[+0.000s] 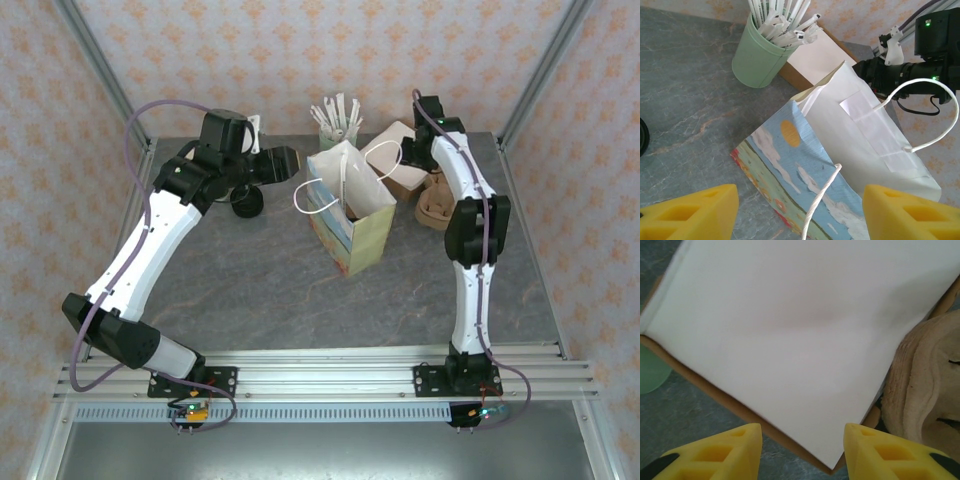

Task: Pack the takeout coffee

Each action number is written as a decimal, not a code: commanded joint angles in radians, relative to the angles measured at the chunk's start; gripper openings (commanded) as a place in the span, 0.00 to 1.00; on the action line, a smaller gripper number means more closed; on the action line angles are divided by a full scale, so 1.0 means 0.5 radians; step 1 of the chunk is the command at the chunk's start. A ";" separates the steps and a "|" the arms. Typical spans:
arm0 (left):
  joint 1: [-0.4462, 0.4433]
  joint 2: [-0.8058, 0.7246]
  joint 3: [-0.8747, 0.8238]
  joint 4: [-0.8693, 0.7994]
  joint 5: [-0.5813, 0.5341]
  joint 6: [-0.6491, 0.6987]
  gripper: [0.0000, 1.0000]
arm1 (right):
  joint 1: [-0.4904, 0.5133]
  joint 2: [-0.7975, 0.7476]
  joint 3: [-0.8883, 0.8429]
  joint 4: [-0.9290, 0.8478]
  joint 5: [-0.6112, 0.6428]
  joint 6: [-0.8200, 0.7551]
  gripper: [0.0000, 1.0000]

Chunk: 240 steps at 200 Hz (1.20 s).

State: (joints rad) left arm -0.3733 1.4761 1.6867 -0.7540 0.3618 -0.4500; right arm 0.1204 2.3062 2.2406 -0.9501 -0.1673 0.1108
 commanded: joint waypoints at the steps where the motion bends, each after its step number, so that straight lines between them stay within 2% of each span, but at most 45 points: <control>1: -0.008 -0.033 -0.014 -0.011 -0.022 0.030 0.67 | 0.023 0.093 0.086 -0.167 0.179 -0.031 0.47; 93: -0.008 -0.035 -0.038 -0.016 -0.027 0.042 0.67 | 0.057 0.266 0.197 -0.256 0.246 -0.076 0.51; 192: -0.008 -0.025 -0.035 -0.024 -0.029 0.050 0.67 | 0.057 0.415 0.288 -0.281 0.241 -0.111 0.44; 240: -0.008 -0.028 -0.037 -0.038 -0.037 0.058 0.67 | 0.057 0.447 0.302 -0.275 0.216 -0.114 0.33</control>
State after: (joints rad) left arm -0.3733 1.4761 1.6779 -0.7559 0.3592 -0.4431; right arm 0.1455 2.4973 2.3734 -1.0615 -0.0654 0.0639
